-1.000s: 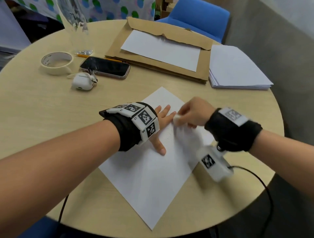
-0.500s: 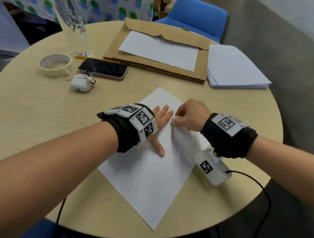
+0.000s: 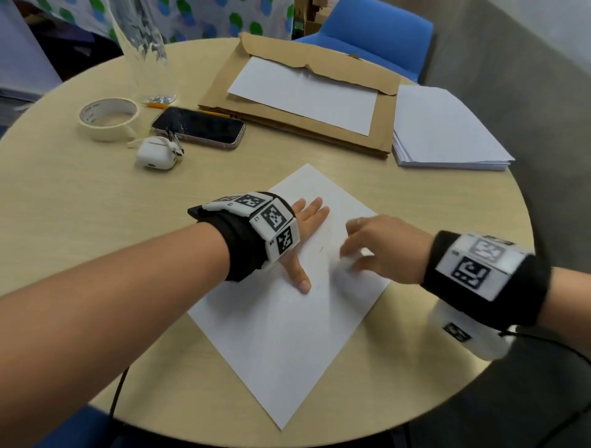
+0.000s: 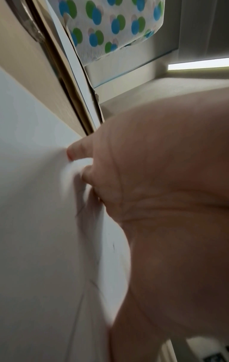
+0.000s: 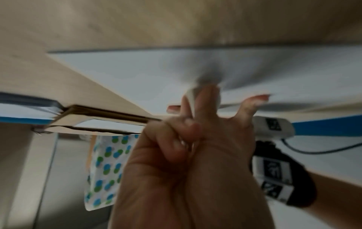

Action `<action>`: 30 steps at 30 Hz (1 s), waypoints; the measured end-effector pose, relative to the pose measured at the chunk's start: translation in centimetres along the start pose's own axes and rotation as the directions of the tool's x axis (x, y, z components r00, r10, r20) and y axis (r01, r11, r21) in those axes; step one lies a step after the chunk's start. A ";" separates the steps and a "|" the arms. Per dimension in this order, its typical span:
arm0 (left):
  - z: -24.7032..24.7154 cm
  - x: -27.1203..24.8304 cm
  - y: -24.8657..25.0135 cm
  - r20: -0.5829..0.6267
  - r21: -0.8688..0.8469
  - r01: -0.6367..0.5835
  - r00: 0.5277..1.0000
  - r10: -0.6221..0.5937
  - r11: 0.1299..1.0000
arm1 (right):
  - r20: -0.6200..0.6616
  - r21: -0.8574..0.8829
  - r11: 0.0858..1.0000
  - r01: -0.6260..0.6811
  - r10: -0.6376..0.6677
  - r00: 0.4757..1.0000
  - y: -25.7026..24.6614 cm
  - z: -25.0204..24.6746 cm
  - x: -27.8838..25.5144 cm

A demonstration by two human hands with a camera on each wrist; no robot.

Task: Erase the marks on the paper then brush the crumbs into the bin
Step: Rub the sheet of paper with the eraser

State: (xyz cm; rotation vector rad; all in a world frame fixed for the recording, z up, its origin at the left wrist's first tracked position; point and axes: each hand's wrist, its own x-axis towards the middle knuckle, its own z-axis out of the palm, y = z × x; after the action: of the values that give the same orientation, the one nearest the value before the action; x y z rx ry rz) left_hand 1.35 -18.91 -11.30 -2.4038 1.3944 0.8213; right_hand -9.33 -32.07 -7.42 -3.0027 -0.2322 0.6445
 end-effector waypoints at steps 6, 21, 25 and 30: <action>0.3 0.1 -0.1 -0.041 -0.051 -0.040 0.998 0.038 0.998 | -0.082 0.005 0.999 -0.040 0.040 0.996 -0.1 -1.6 3.0; 0.0 0.1 -0.3 -0.038 0.017 -0.010 0.999 0.011 1.000 | -0.079 -0.048 0.998 -0.033 0.029 0.996 0.1 -1.0 1.9; -0.5 0.1 0.0 0.011 0.013 -0.015 1.000 0.015 1.000 | 0.004 0.078 0.995 -0.067 0.067 0.998 1.1 0.2 -0.9; 0.5 0.4 0.5 -0.029 0.005 -0.001 1.000 0.001 1.000 | -0.023 0.554 0.800 -0.229 0.290 0.957 1.1 -0.2 0.8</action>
State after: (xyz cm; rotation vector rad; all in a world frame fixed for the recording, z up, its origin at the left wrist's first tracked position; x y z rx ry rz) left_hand 0.94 -19.20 -11.89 -2.4210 1.4065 0.7862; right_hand -8.40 -33.03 -7.62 -2.5062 0.3308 0.4595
